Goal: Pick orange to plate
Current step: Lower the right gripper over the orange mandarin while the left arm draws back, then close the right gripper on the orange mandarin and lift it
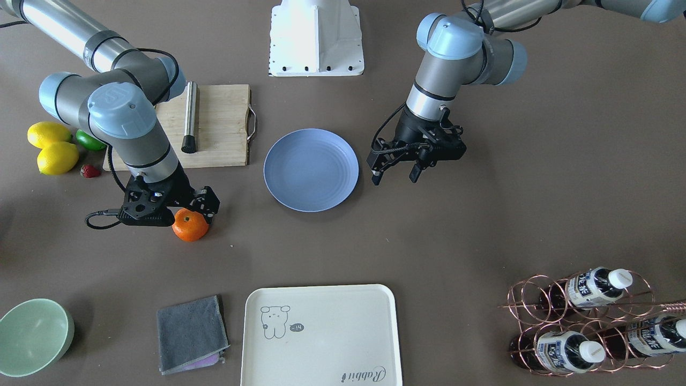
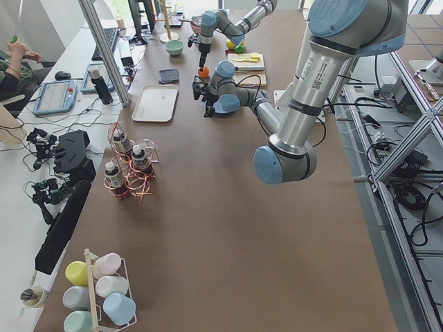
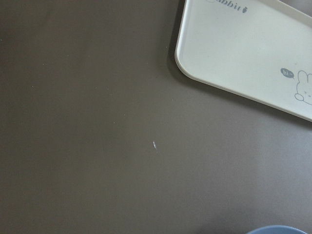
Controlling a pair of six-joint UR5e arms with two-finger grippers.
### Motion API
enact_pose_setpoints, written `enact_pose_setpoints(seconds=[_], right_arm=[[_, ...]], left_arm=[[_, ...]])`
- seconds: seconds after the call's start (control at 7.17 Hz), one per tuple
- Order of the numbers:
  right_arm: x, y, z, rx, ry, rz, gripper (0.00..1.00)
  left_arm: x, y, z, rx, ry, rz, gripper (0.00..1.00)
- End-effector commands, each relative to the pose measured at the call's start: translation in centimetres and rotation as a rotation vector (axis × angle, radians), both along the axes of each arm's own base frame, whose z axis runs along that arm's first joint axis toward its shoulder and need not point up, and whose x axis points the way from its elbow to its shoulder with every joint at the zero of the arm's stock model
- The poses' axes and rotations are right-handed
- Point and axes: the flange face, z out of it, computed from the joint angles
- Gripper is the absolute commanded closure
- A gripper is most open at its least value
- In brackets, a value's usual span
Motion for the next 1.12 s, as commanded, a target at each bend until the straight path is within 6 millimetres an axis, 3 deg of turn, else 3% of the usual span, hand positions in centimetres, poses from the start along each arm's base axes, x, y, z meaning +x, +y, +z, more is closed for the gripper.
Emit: enact_pose_setpoints(seconds=[0.0, 0.14, 0.42, 0.7, 0.98], right_arm=[[-1.3, -0.2, 1.7, 0.012, 0.033, 0.011, 0.0], [-1.5, -0.1, 1.7, 0.013, 0.034, 0.01, 0.02], [-1.3, 0.1, 1.4, 0.025, 0.03, 0.001, 0.99], [0.1, 0.3, -3.5, 0.044, -0.039, 0.007, 1.0], [1.5, 2.7, -9.8, 0.035, -0.04, -0.006, 1.0]], left_arm=[[0.1, -0.1, 0.3, -0.001, -0.006, -0.001, 0.02], [0.0, -0.2, 0.2, -0.001, -0.005, -0.002, 0.02], [0.0, -0.2, 0.2, 0.0, -0.005, -0.002, 0.02], [-0.9, -1.1, 0.3, -0.005, -0.009, -0.012, 0.02], [-3.7, -3.0, 1.5, 0.09, -0.1, 0.06, 0.02]])
